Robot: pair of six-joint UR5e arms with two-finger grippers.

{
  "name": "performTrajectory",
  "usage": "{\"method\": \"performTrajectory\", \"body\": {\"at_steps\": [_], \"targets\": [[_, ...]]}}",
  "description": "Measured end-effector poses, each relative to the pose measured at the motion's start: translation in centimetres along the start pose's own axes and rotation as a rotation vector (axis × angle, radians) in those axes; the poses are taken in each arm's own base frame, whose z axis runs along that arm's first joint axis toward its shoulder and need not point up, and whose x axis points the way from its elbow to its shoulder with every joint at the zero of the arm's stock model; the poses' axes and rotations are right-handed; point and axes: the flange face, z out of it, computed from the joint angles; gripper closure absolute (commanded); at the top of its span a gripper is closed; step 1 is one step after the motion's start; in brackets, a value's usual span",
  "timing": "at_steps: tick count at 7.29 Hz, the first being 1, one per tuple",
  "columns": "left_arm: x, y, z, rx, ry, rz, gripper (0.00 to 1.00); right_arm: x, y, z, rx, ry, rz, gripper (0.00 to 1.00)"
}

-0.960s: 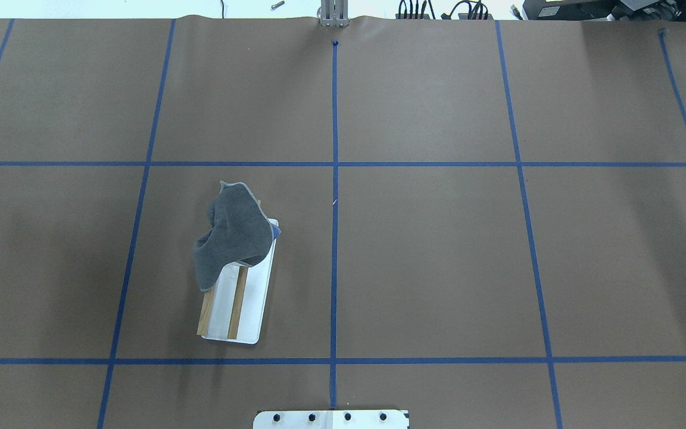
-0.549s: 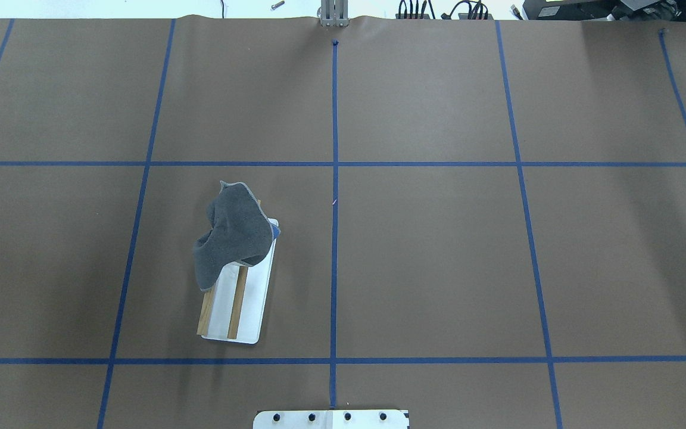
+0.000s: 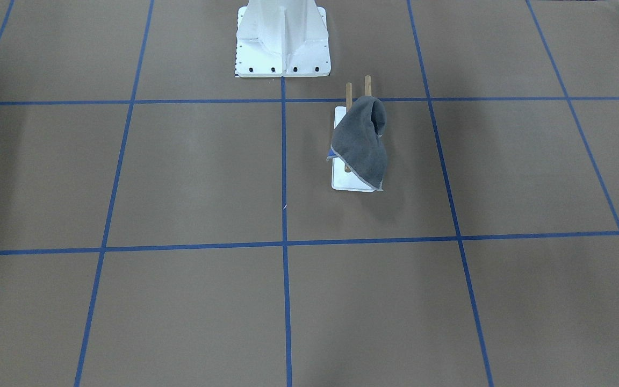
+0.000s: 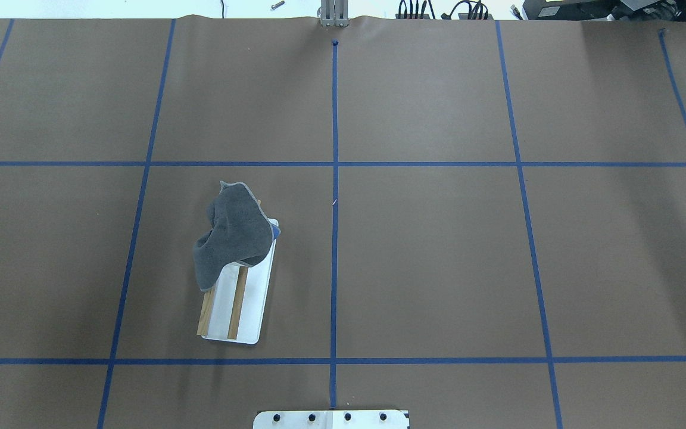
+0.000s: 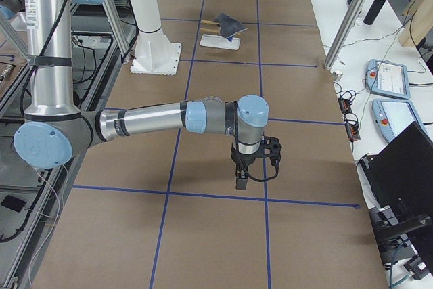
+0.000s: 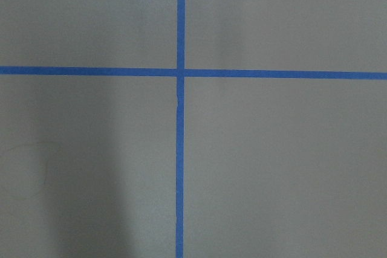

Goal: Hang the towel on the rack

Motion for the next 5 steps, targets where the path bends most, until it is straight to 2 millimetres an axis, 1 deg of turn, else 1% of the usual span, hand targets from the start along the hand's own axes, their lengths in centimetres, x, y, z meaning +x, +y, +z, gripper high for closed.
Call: {"method": "performTrajectory", "body": {"at_steps": [3,5], "targets": [[0.87,-0.14,-1.02,0.021,-0.006,0.025,0.02,0.00,0.00,0.21,-0.004,0.000,0.000,0.00],[0.92,-0.11,-1.03,0.021,-0.007,0.027,0.02,0.13,0.04,0.42,-0.009,0.001,0.001,0.00]]}}
